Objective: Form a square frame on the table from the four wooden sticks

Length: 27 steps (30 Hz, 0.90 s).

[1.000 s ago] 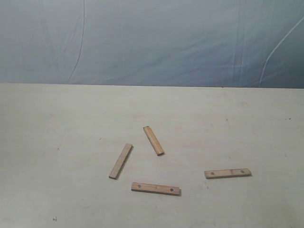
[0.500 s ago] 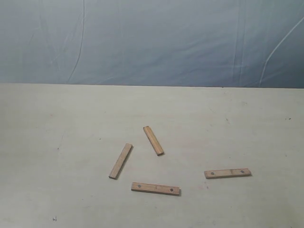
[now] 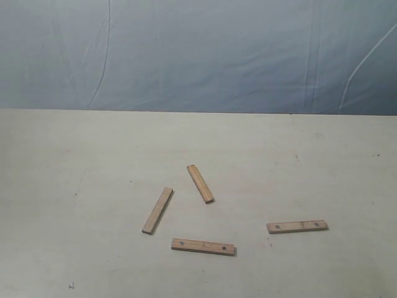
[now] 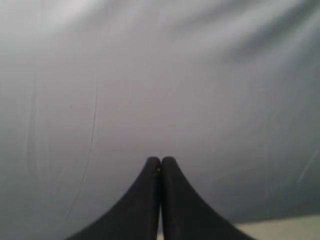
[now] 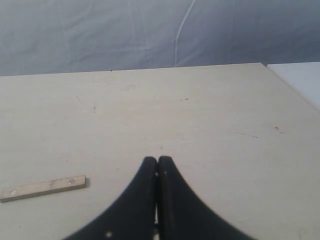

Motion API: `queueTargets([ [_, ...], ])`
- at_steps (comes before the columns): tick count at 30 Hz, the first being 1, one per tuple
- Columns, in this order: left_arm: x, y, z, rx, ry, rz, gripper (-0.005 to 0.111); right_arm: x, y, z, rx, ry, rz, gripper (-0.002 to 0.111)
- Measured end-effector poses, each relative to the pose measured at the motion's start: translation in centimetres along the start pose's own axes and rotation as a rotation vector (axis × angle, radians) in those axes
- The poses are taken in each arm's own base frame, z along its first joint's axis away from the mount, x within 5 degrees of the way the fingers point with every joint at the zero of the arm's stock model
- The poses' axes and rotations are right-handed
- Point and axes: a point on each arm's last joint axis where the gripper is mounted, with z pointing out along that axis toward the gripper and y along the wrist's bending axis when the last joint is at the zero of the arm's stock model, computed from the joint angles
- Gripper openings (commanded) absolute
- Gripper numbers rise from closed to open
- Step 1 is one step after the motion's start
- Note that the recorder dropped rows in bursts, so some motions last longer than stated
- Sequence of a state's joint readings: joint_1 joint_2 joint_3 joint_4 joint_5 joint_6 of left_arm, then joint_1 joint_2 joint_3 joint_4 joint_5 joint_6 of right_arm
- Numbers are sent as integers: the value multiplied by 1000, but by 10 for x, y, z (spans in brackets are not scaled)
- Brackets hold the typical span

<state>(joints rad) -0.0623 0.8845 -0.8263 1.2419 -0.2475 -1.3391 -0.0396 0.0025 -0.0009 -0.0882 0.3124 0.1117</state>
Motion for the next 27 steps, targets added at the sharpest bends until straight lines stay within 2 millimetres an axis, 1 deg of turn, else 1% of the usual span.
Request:
queueTargets([
  [2, 18, 3, 26, 1, 133, 21, 0, 0, 0, 0, 0, 0, 0, -1],
  [5, 44, 3, 61, 36, 270, 7, 0, 0, 0, 0, 0, 0, 0, -1],
  [7, 58, 3, 77, 55, 329, 20, 0, 0, 0, 0, 0, 0, 0, -1],
  [9, 69, 6, 91, 33, 365, 57, 0, 0, 0, 0, 0, 0, 0, -1],
  [12, 82, 19, 105, -132, 387, 227, 0, 0, 0, 0, 0, 0, 0, -1],
  [14, 84, 34, 112, -338, 408, 419, 0, 0, 0, 0, 0, 0, 0, -1],
  [15, 83, 42, 114, -445, 437, 520, 0, 0, 0, 0, 0, 0, 0, -1],
  [16, 80, 49, 118, -533, 487, 582, 0, 0, 0, 0, 0, 0, 0, -1],
  [17, 79, 55, 123, -595, 556, 601, 0, 0, 0, 0, 0, 0, 0, -1],
  [19, 82, 63, 132, -628, 728, 499, 0, 0, 0, 0, 0, 0, 0, -1],
  [21, 89, 59, 142, -518, 892, 380, 0, 0, 0, 0, 0, 0, 0, -1],
  [22, 97, 52, 147, -411, 982, 320, 0, 0, 0, 0, 0, 0, 0, -1],
  [24, 118, 32, 155, -190, 1109, 203, 0, 0, 0, 0, 0, 0, 0, -1],
  [25, 127, 18, 159, -62, 1145, 117, 2, 0, 0, 0, 0, 0, 0, -1],
  [27, 141, -3, 164, 74, 1182, 34, 7, 0, 0, 0, 0, 0, 0, -1],
])
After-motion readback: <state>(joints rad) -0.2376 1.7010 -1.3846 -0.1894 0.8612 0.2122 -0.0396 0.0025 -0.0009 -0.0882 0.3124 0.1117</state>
